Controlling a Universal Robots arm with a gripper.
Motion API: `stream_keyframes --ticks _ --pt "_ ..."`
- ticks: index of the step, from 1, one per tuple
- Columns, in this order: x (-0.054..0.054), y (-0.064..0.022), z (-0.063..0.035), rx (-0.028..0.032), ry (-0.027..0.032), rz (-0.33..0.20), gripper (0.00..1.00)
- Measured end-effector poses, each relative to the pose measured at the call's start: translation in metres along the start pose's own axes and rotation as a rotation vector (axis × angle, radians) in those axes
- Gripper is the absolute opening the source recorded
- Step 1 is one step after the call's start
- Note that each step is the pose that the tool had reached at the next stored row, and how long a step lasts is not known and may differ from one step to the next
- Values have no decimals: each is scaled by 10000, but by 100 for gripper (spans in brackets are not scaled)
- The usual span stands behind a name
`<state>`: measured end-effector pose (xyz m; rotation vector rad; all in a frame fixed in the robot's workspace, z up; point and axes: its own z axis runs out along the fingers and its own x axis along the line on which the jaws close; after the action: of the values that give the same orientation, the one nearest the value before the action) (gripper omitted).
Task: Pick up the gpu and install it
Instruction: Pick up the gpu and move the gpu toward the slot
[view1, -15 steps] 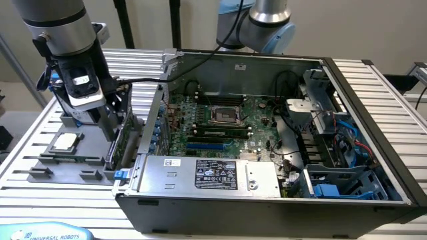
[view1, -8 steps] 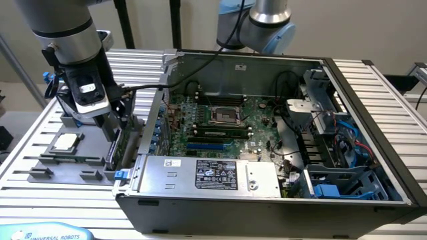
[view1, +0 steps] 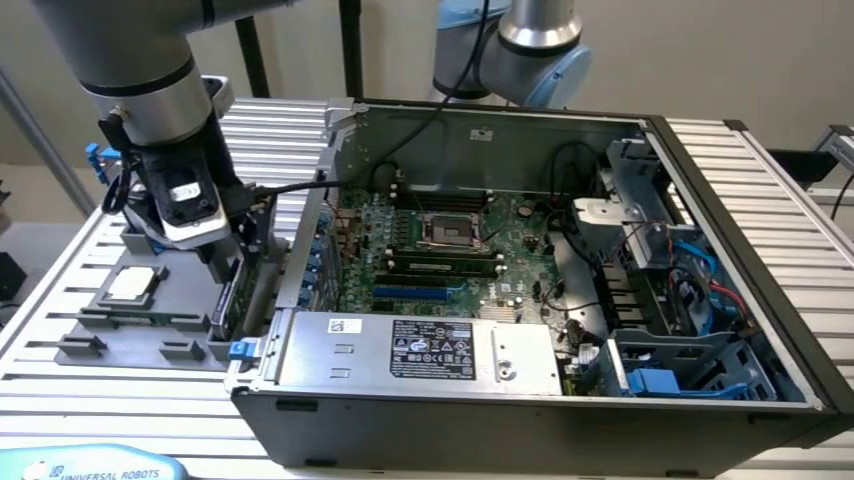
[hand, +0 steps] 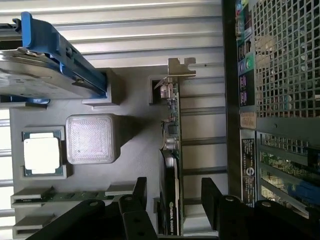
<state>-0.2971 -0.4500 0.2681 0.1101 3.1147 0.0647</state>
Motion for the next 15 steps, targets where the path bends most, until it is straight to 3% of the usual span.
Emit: stream_keyframes --ticks 15 --pt "31 -12 273 0 0 0 56"
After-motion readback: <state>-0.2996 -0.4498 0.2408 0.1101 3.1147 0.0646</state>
